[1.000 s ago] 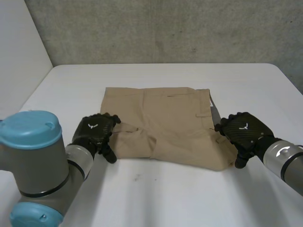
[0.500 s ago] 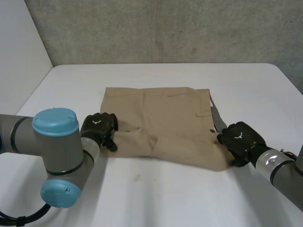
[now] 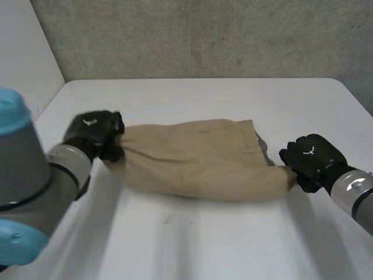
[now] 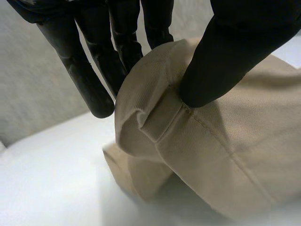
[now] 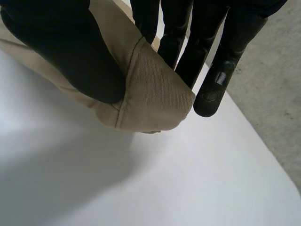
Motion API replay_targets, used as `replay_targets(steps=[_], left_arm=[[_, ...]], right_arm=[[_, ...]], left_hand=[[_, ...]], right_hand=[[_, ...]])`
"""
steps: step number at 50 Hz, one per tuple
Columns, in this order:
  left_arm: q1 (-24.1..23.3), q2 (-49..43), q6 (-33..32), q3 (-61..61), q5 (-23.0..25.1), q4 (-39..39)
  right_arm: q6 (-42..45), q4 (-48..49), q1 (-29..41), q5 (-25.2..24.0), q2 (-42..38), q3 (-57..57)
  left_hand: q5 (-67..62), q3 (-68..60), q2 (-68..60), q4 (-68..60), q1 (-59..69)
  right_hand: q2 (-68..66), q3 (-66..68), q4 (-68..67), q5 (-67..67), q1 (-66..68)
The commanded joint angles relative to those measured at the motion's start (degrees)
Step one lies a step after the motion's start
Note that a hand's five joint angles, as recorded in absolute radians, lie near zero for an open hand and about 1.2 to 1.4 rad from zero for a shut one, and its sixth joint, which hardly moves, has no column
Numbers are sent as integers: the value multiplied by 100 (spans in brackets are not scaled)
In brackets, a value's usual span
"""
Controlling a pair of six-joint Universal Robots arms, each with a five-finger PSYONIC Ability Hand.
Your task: Fold the shorts.
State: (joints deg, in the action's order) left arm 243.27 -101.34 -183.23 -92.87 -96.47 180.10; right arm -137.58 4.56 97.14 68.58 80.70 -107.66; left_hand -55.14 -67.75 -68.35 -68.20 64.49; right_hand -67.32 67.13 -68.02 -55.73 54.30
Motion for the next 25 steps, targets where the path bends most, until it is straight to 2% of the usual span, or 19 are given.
replay_targets(steps=[1, 5, 9, 13, 14, 16, 19, 20, 25], left_arm=[[177, 501, -29, 234, 32, -195], [177, 46, -55, 479, 5, -89], [177, -1035, -257, 1006, -38, 104], [159, -2090, -678, 1893, -47, 402], [159, -2092, -679, 1895, -47, 403], [168, -2687, -872, 2411, -65, 823], [159, -3022, -968, 2667, -126, 1253], [151, -3250, -1126, 2790, -205, 1752], [142, -3454, -1584, 2800, -381, 2722]], right_arm=[[-304, -904, 42, -64, 236, 298], [-436, -921, 235, -73, 209, 412], [-542, -860, 525, -29, -10, 588], [-866, -658, 850, 173, -756, 1149], [-867, -658, 851, 173, -757, 1150], [-1121, -588, 1026, 392, -1107, 1518], [-1350, -456, 1202, 656, -1512, 1888], [-1463, -369, 1298, 822, -1679, 2045], [-1956, -34, 1492, 1438, -1961, 2389]], left_hand=[[-1486, -1225, -1165, -1180, 1551], [-1486, -1225, -1165, -1180, 1551], [-1486, -1225, -1165, -1180, 1551], [-1486, -1225, -1165, -1180, 1551], [-1486, -1225, -1165, -1180, 1551], [-1486, -1225, -1165, -1180, 1551], [-1486, -1225, -1165, -1180, 1551], [-522, -262, -202, -216, 588], [1368, 1629, 1689, 1674, -1303]], right_hand=[[-1268, 1287, -1198, -1427, 2570], [-1268, 1287, -1198, -1427, 2570], [-1268, 1287, -1198, -1427, 2570], [-1268, 1287, -1198, -1427, 2570], [-1268, 1287, -1198, -1427, 2570], [-1268, 1287, -1198, -1427, 2570], [-1268, 1287, -1198, -1427, 2570], [-1268, 1287, -1198, -1427, 2570], [-1268, 1287, -1198, -1427, 2570]])
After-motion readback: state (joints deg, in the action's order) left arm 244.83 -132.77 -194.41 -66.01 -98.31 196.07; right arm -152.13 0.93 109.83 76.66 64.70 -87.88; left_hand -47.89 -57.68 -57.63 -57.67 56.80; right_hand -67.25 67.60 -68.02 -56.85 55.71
